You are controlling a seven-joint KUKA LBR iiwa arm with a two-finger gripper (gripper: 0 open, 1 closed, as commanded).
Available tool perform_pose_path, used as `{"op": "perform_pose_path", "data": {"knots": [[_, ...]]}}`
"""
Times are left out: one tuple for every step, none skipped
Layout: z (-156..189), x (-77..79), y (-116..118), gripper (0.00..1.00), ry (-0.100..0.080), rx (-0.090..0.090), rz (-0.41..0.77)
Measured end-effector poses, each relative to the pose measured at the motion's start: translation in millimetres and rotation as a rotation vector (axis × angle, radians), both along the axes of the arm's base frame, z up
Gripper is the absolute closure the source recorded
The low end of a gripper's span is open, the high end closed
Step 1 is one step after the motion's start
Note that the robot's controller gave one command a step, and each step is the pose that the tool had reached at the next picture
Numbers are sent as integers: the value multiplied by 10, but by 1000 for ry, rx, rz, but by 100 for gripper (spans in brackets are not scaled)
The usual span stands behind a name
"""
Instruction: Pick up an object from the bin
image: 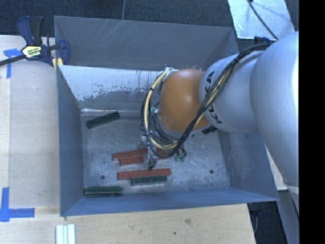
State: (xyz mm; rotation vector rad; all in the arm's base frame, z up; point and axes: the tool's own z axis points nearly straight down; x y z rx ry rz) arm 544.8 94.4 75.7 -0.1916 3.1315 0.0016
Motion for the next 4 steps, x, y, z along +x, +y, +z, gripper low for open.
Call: {"op": "perform_pose_path", "data": {"knots": [[-19,-2,-2,0,2,-1,-1],[-4,11,1,100,-2,0,-1],[1203,5,155,100,-7,0,61],[1896,-266,-129,100,-5,-3,451]]}}
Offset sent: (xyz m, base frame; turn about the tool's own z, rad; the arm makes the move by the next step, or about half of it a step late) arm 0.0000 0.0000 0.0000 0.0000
